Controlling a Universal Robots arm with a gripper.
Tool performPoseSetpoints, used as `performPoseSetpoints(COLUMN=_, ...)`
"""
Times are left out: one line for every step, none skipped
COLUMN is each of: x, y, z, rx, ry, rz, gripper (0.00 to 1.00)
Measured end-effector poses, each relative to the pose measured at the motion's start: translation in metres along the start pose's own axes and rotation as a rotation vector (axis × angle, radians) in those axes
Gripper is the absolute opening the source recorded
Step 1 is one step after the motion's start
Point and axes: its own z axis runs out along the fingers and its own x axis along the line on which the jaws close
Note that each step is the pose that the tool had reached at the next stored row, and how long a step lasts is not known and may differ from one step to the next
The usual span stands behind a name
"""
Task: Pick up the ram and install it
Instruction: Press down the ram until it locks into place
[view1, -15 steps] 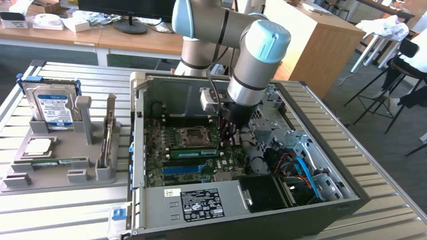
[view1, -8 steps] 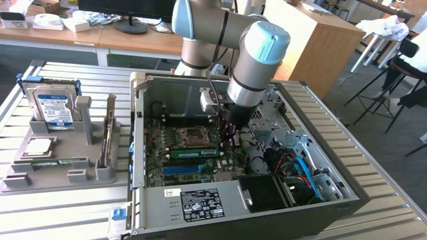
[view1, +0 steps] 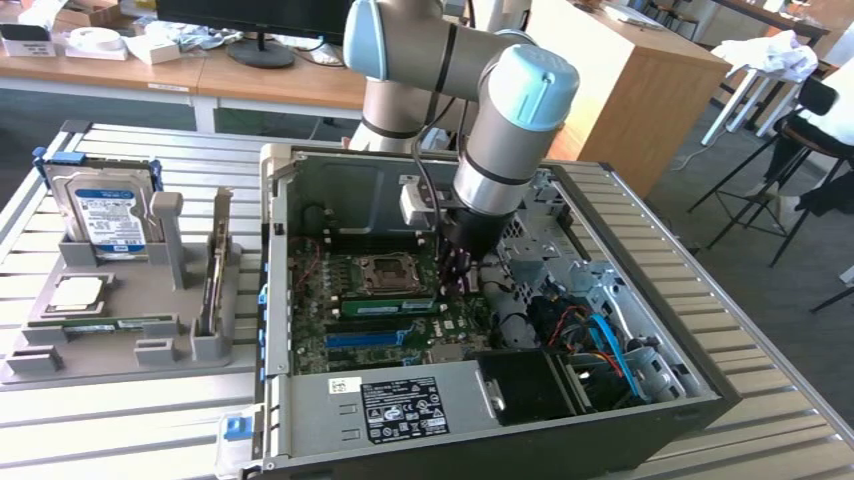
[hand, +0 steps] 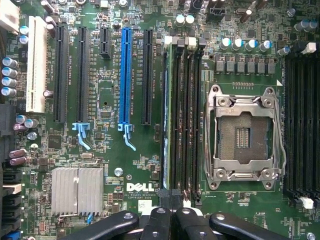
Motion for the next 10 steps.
performPoseSetpoints(x=0.0000, y=0.0000, z=0.0001, rx=0.0000, ry=-0.0001, rz=0.000, gripper=0.10)
performPoseSetpoints(x=0.0000, y=0.0000, z=0.0002, rx=0.0000, ry=-0.0001, rz=0.000, gripper=0.10)
performPoseSetpoints(x=0.0001, y=0.0000, z=0.0006, rx=0.0002, ry=-0.0003, rz=0.000, gripper=0.10)
performPoseSetpoints(x=0.0002, y=0.0000, z=0.0009, rx=0.0002, ry=-0.0002, rz=0.000, gripper=0.10)
performPoseSetpoints(x=0.0002, y=0.0000, z=0.0010, rx=0.0000, ry=0.0000, rz=0.000, gripper=0.10)
performPoseSetpoints(x=0.0002, y=0.0000, z=0.0010, rx=0.0000, ry=-0.0001, rz=0.000, gripper=0.10)
performPoseSetpoints(x=0.0002, y=0.0000, z=0.0010, rx=0.0000, ry=0.0000, rz=0.000, gripper=0.10)
performPoseSetpoints(x=0.0002, y=0.0000, z=0.0011, rx=0.0000, ry=-0.0001, rz=0.000, gripper=0.10)
performPoseSetpoints(x=0.0002, y=0.0000, z=0.0011, rx=0.0000, ry=-0.0001, rz=0.000, gripper=0.10)
performPoseSetpoints(x=0.0002, y=0.0000, z=0.0012, rx=0.0000, ry=-0.0001, rz=0.000, gripper=0.10)
